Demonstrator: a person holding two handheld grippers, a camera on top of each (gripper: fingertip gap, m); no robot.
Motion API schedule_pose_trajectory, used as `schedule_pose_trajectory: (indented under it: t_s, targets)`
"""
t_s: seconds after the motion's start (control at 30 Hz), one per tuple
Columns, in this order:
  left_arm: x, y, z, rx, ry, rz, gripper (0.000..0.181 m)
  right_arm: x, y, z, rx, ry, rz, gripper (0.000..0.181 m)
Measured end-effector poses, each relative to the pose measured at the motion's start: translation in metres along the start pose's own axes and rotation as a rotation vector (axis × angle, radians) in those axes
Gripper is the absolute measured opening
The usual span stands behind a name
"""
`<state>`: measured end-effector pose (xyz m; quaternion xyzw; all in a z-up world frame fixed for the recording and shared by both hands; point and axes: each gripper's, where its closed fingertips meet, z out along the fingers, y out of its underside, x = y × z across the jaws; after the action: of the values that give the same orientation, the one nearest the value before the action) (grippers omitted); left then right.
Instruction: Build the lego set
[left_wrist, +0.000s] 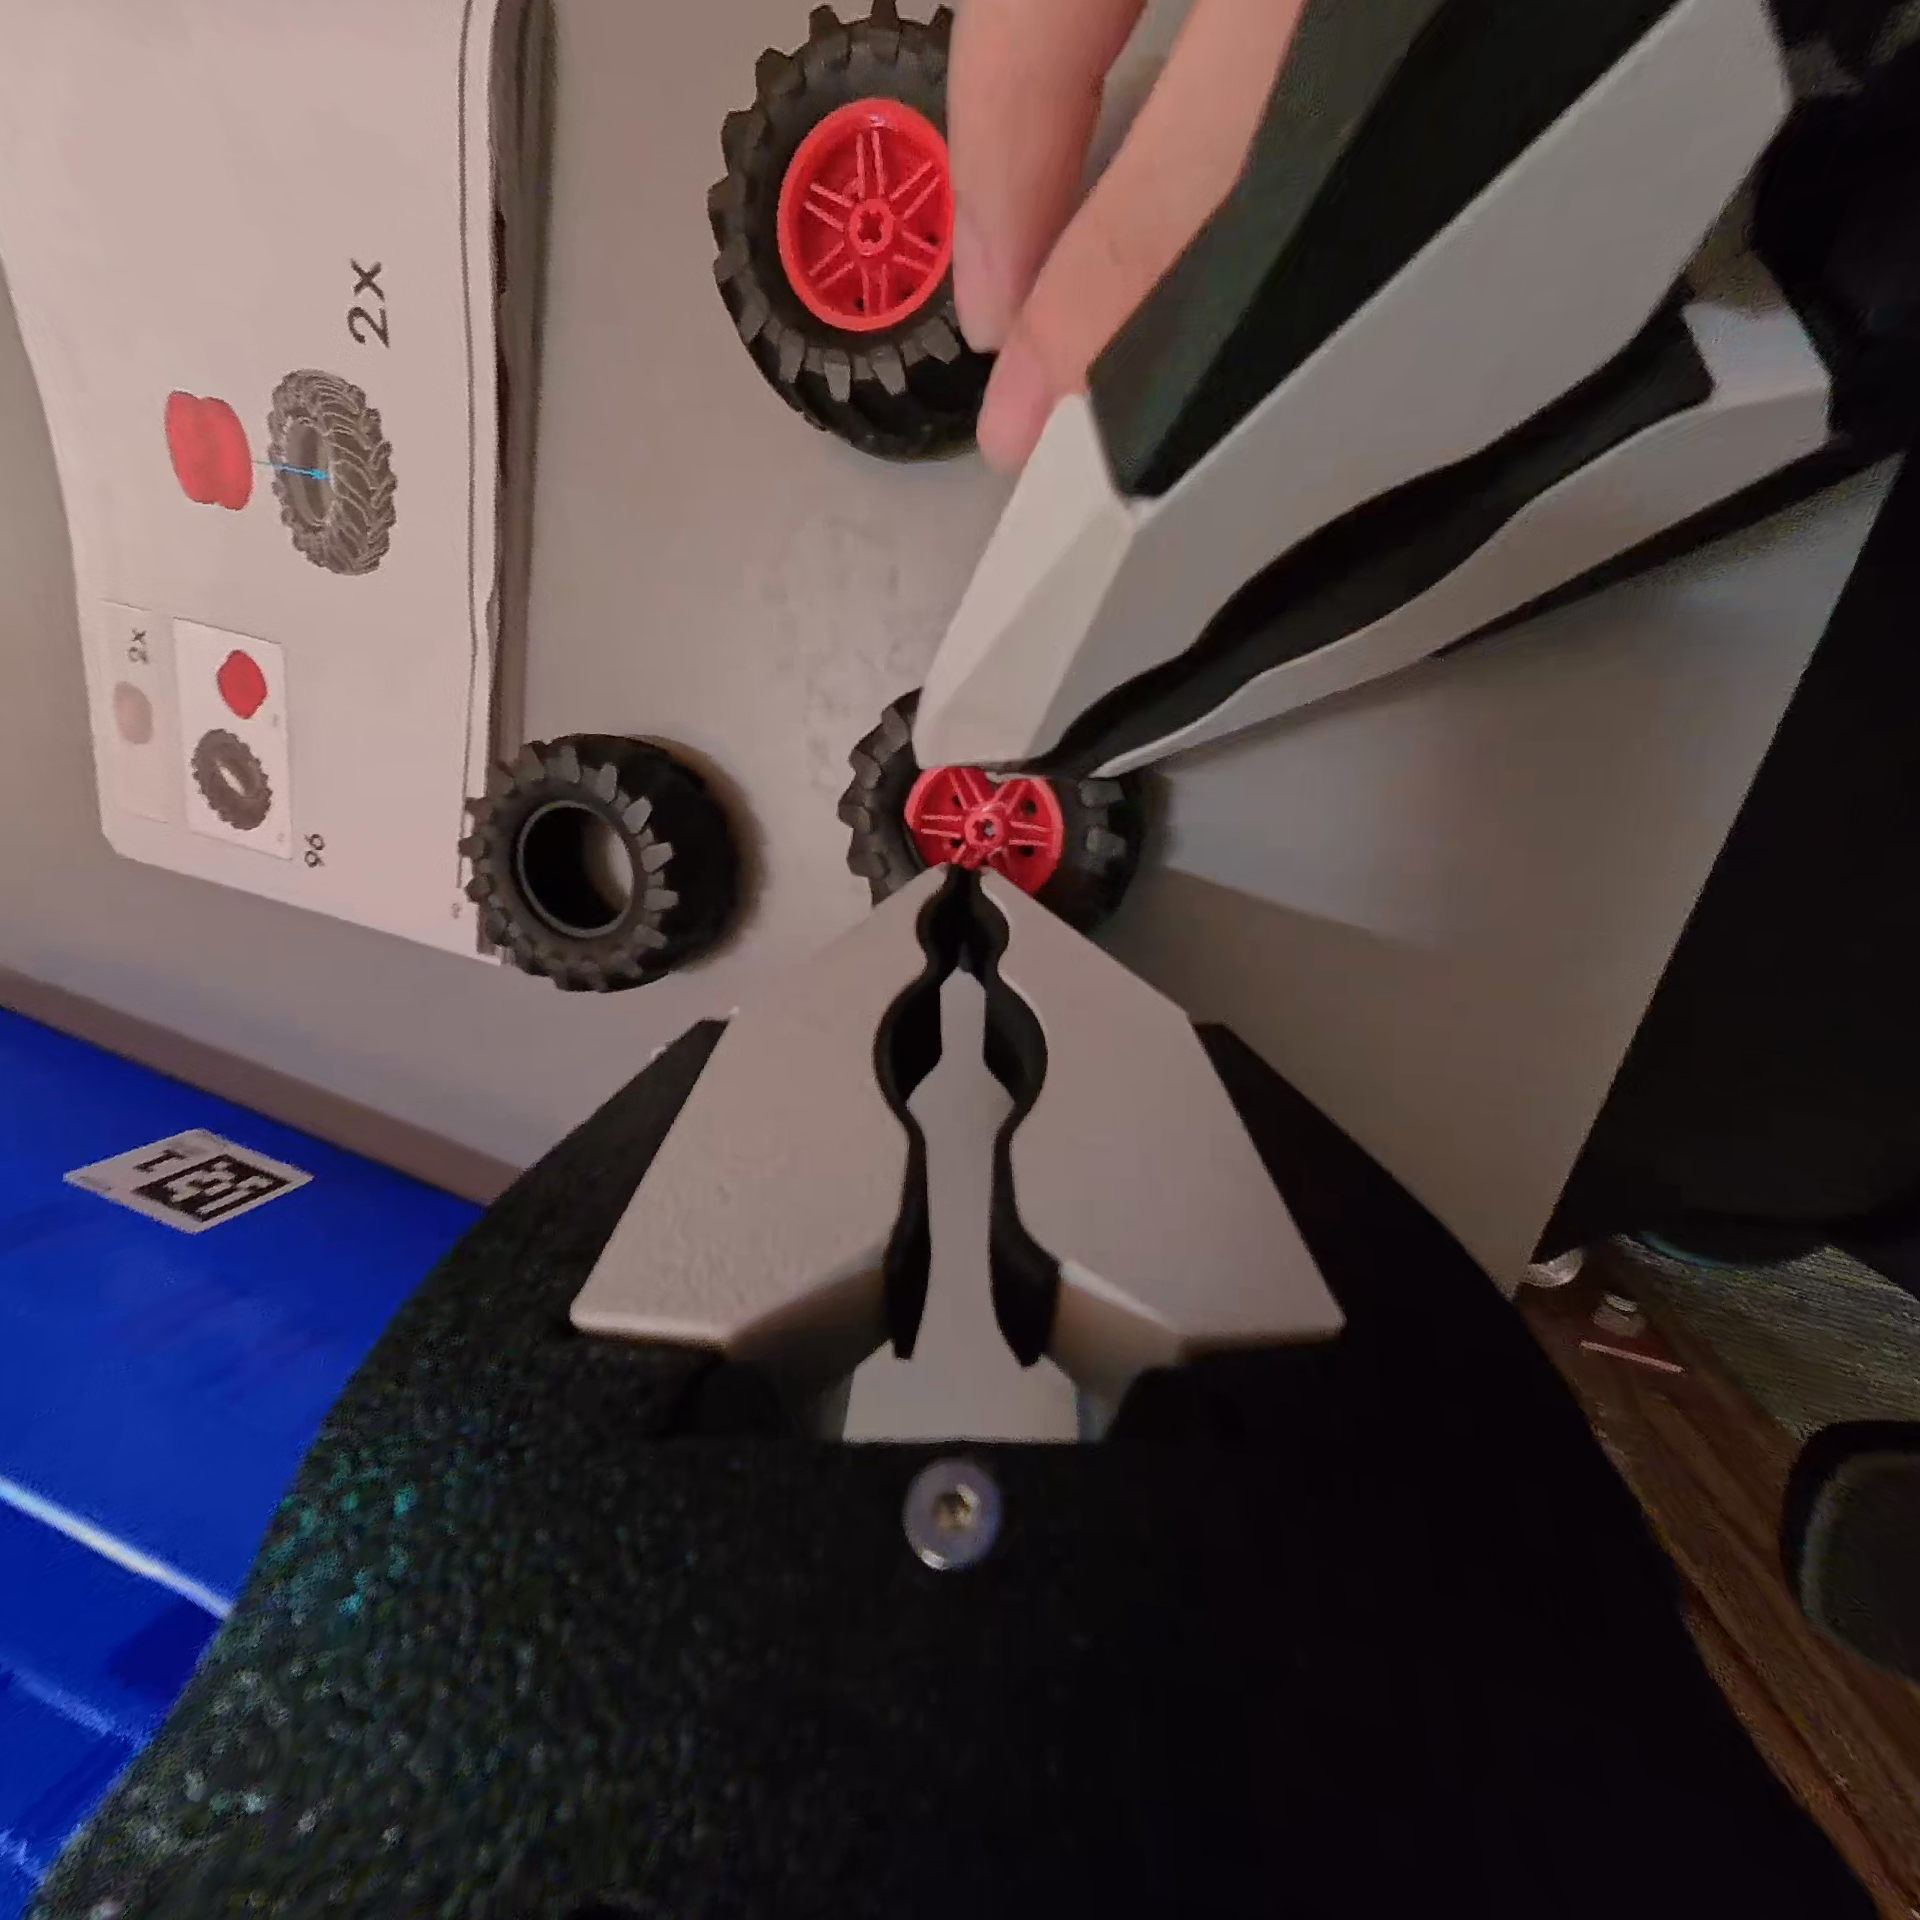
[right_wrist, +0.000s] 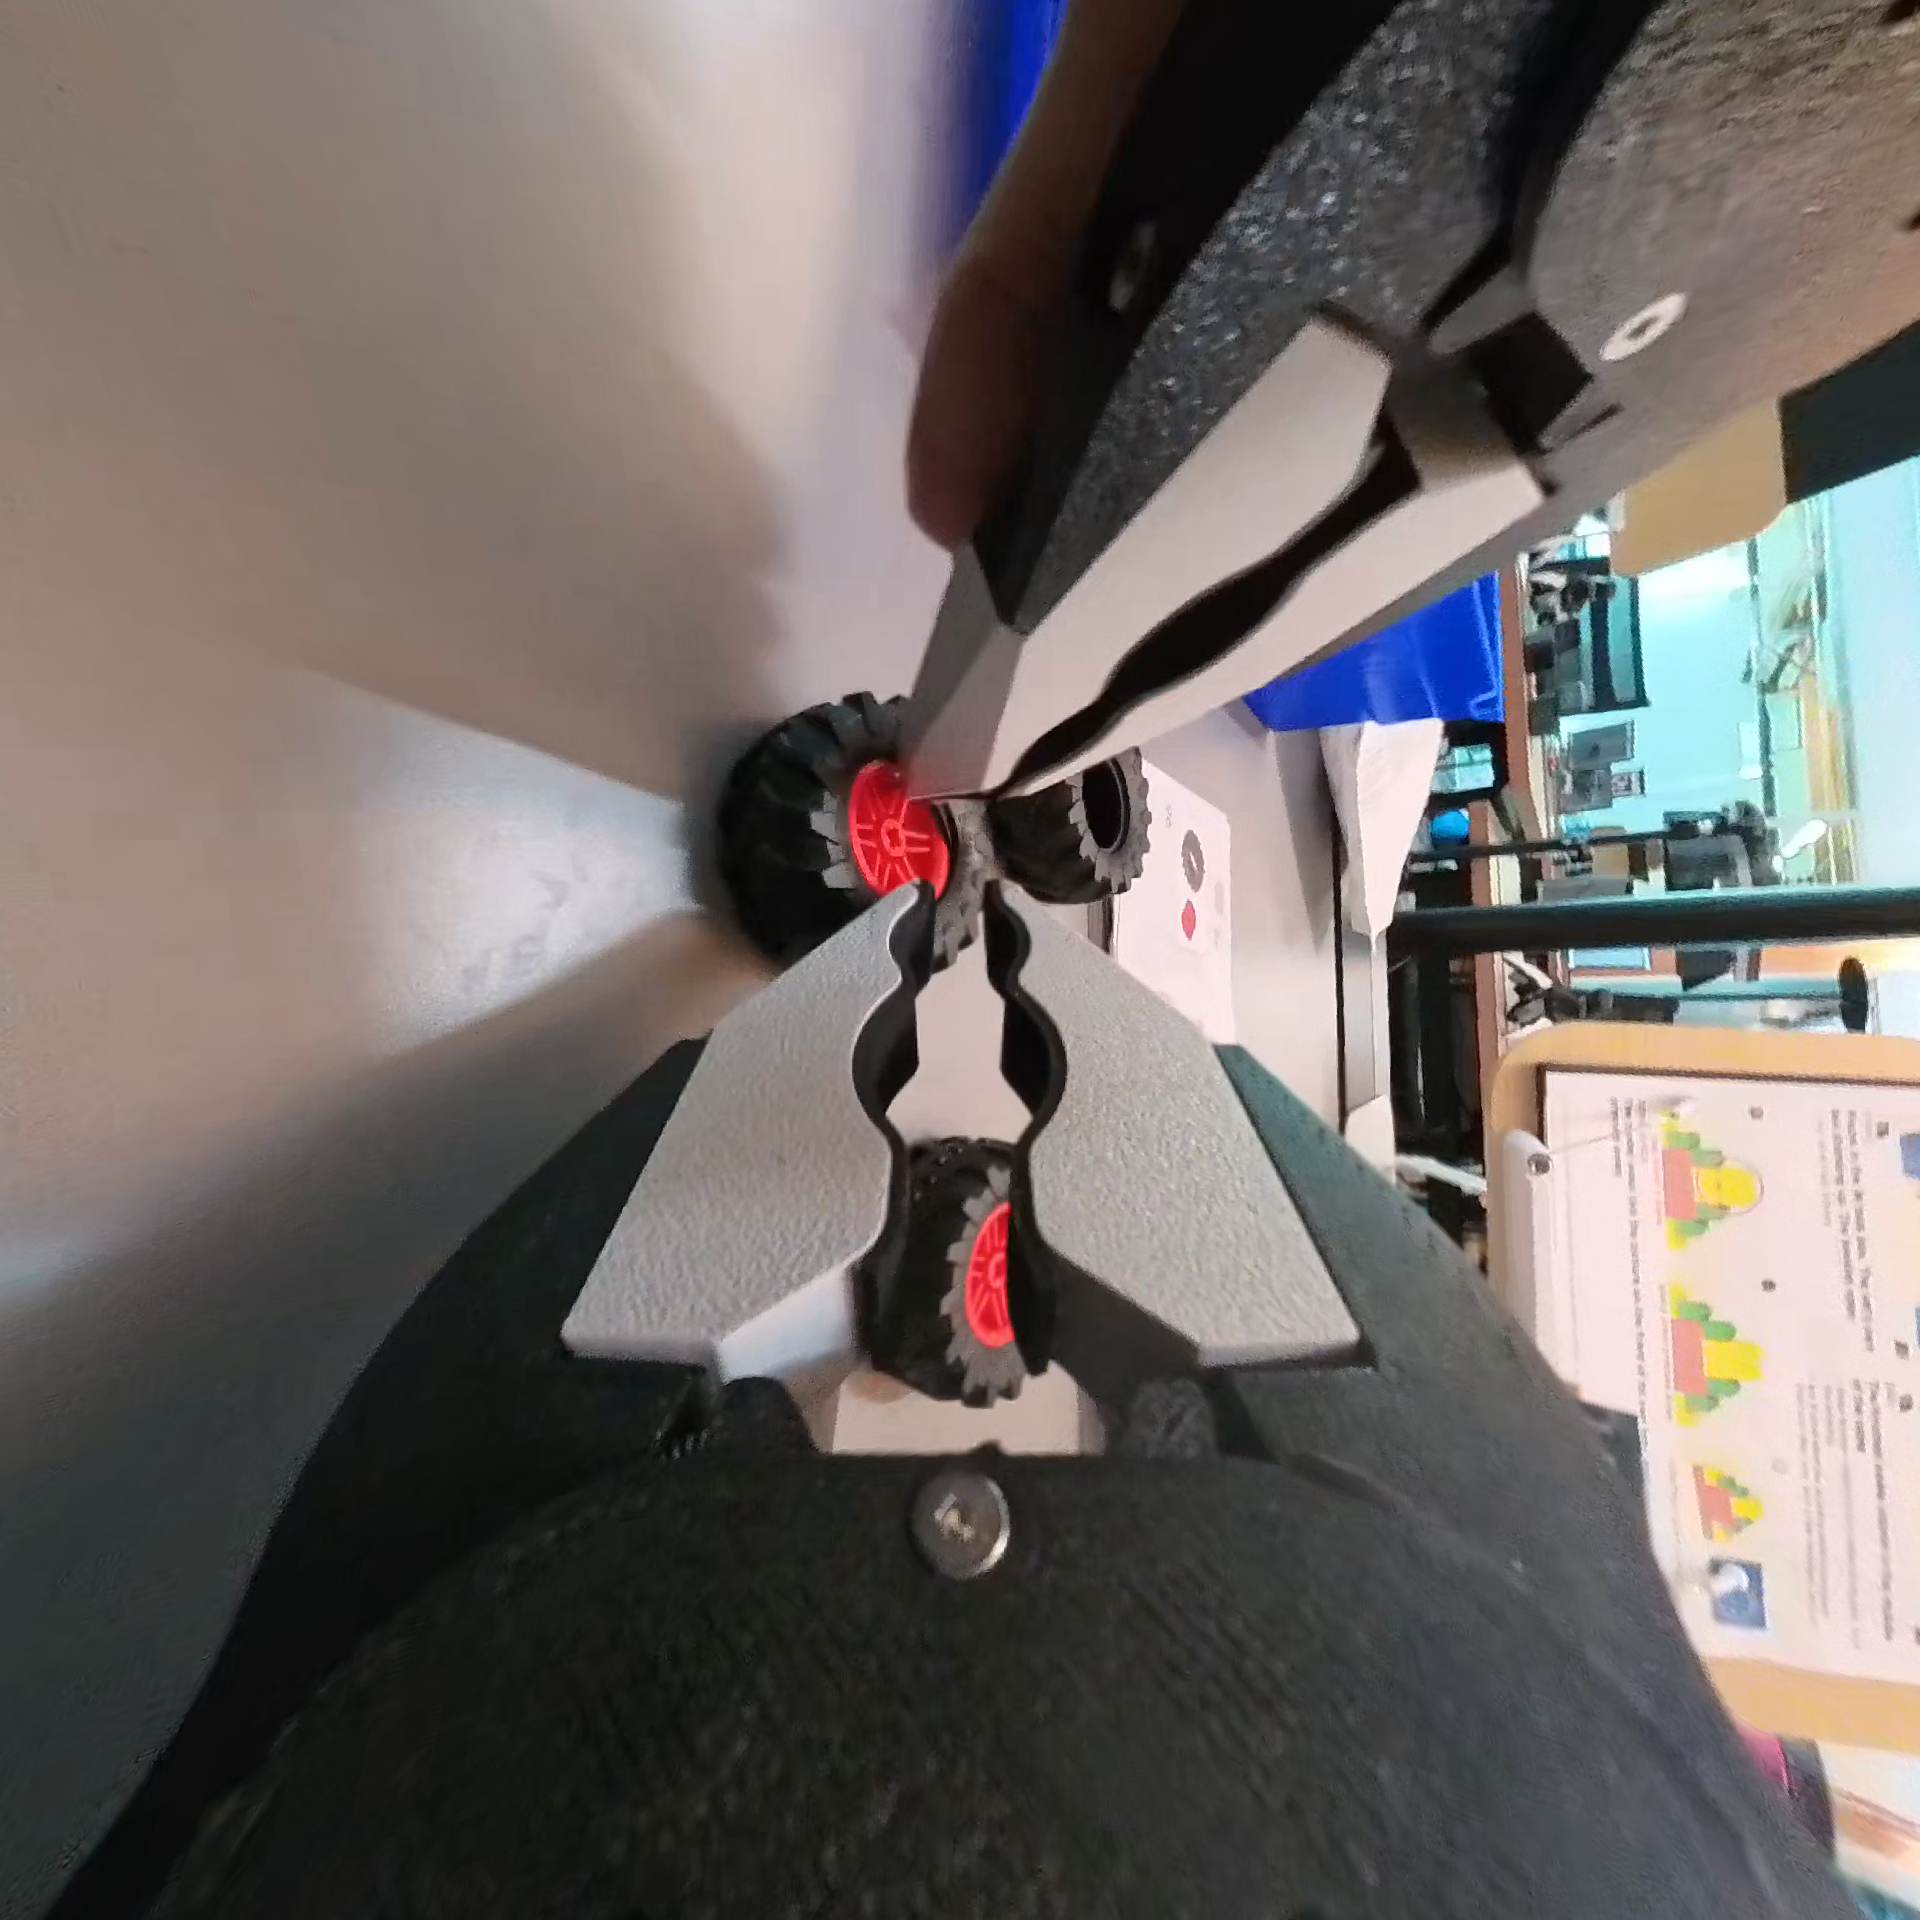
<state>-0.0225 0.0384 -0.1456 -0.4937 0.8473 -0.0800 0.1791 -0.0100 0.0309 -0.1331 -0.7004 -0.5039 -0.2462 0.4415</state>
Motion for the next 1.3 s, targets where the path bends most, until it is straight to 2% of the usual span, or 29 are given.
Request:
schedule_pose_trajectory:
  t_s: [0.07, 0.13, 0.27, 0.53, 0.67, 0.87, 1.07, 1.2, 1.3]
  targets:
    - [-0.004, 0.001, -0.003, -0.006, -0.024, -0.014, 0.0, 0.0, -0.001, 0.002, 0.017, -0.026, -0.015, 0.008]
    - [-0.006, 0.002, -0.004, 0.0, -0.025, -0.048, 0.0, -0.006, -0.001, 0.003, 0.039, -0.082, -0.012, 0.0]
    - [-0.006, 0.002, -0.003, 0.023, -0.004, -0.099, 0.0, -0.007, -0.001, 0.003, 0.052, -0.117, -0.022, 0.0]
    - [-0.01, 0.005, 0.001, -0.075, -0.004, -0.328, 0.0, -0.009, -0.002, 0.004, 0.007, -0.127, -0.112, 0.0]
    - [-0.011, 0.006, 0.003, -0.144, -0.036, -0.288, 0.0, -0.009, -0.003, 0.004, -0.007, -0.106, -0.152, 0.0]
    - [-0.011, 0.006, 0.005, -0.181, 0.096, -0.277, 0.0, -0.009, -0.004, 0.004, -0.005, -0.085, -0.157, 0.0]
    - [-0.012, 0.006, 0.006, -0.281, 0.079, -0.239, 0.0, -0.009, -0.005, 0.004, 0.005, -0.097, -0.139, 0.0]
    - [-0.011, 0.006, 0.007, -0.256, 0.133, -0.3, 0.0, -0.009, -0.005, 0.005, 0.011, -0.112, -0.158, 0.0]
    - [-0.012, 0.006, 0.008, -0.286, 0.124, -0.3, 0.0, -0.01, -0.007, 0.005, 0.027, -0.122, -0.171, 0.0]
